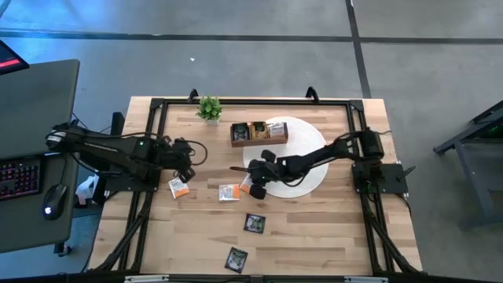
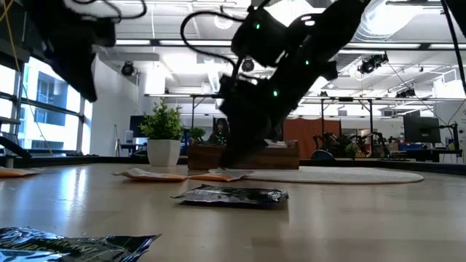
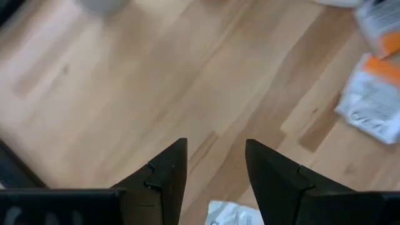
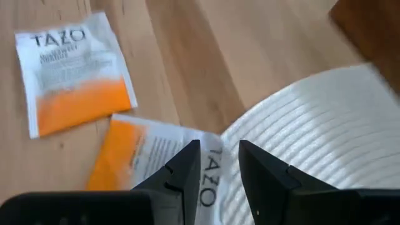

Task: Pick & Place Tea
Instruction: Put the white tea bag into the right section of the wooden organizer

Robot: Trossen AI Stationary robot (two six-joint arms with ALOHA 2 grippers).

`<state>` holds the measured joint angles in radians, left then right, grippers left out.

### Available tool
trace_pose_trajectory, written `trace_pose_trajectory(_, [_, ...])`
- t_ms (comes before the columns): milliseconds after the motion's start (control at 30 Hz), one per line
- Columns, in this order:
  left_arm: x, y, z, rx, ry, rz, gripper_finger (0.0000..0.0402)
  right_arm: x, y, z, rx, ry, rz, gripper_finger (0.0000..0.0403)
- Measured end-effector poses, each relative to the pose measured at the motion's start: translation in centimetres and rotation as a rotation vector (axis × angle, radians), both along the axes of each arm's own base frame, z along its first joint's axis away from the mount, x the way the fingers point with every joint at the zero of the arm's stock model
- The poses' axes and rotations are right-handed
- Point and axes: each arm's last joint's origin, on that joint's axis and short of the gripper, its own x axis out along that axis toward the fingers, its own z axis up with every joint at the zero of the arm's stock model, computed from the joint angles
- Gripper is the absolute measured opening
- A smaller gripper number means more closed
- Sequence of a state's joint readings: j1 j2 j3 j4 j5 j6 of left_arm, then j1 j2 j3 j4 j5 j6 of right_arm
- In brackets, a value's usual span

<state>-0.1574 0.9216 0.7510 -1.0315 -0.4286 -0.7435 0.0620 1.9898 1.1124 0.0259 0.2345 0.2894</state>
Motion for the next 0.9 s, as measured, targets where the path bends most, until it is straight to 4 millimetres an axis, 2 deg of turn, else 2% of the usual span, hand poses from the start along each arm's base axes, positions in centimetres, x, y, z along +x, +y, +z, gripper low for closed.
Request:
trace_pose_trajectory(133, [-0.9, 0.1, -2.7, -0.029, 0.032, 0.089, 0.0158, 0.0, 0.0, -0.8, -0.023, 0.039, 0.016, 0.0098])
trace_pose_trajectory(233, [-1.2, 0.2, -4.0, -0.036, 0.048, 0.117, 0.0158, -0.1, 0.0, -0.8, -0.056, 0.053, 0.053, 0.007])
trace_pose_trajectory(367, [-1.2, 0.2, -4.8, -0.043, 0.043, 0.137, 0.0158, -0.1, 0.0, -0.7, -0.093, 0.064, 0.111, 0.0011])
trace_pose_trajectory(500, [-1.0, 0.2, -4.7, -0.044, 0.028, 0.137, 0.0158, 0.3, 0.0, -0.1, -0.124, 0.093, 0.149, 0.0018])
trace_pose_trajectory(567, [-0.9, 0.1, -4.7, -0.045, 0.013, 0.138, 0.0158, 0.5, 0.0, 1.1, -0.154, 0.11, 0.181, 0.0012])
trace_pose_trajectory(667, [-0.8, 0.2, -4.7, -0.036, 0.002, 0.141, 0.0158, 0.7, -0.2, 4.1, -0.259, 0.12, 0.203, 0.0004])
trace_pose_trajectory(767, [-0.7, 0.2, -4.6, -0.029, -0.019, 0.144, 0.0158, 0.1, -1.0, 7.1, -0.504, 0.245, 0.189, 0.0011])
trace_pose_trajectory(833, [-0.6, 0.2, -4.6, -0.024, -0.025, 0.146, 0.0158, -0.5, -2.0, 8.5, -0.687, 0.365, 0.202, 0.0009])
trace_pose_trajectory(900, [-0.5, 0.2, -4.6, -0.024, -0.034, 0.147, 0.0158, -1.1, -3.3, 9.3, -0.798, 0.453, 0.226, 0.0004])
